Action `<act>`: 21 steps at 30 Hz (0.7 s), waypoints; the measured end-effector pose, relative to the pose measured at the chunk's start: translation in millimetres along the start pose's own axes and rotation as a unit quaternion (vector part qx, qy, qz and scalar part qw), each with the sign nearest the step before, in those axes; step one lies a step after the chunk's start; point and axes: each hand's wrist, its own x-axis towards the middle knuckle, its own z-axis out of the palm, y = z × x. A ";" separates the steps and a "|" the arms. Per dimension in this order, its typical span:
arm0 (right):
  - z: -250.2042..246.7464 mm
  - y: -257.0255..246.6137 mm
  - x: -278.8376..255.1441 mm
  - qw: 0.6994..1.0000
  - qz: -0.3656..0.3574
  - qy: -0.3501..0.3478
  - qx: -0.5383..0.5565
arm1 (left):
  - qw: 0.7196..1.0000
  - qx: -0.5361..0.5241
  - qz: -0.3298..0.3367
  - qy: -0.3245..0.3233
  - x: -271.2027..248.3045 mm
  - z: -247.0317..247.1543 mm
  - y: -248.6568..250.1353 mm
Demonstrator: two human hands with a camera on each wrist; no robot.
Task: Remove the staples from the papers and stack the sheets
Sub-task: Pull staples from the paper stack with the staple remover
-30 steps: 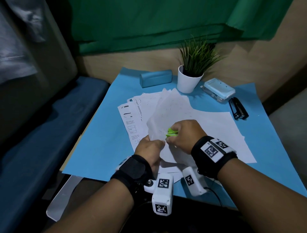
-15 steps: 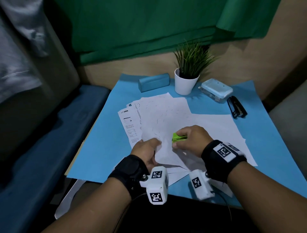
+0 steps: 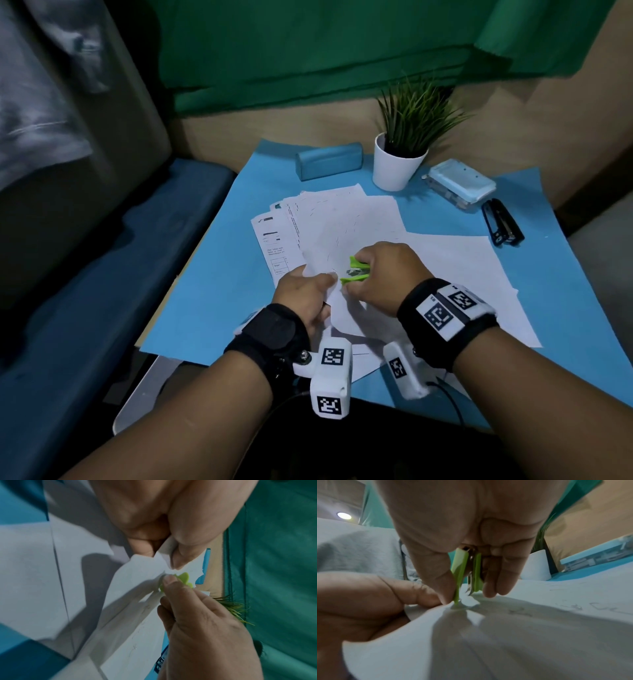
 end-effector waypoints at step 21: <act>-10.0 -4.1 -8.8 0.999 0.009 -0.003 -0.035 | 0.998 -0.051 0.040 -0.012 -14.5 19.2 -14.3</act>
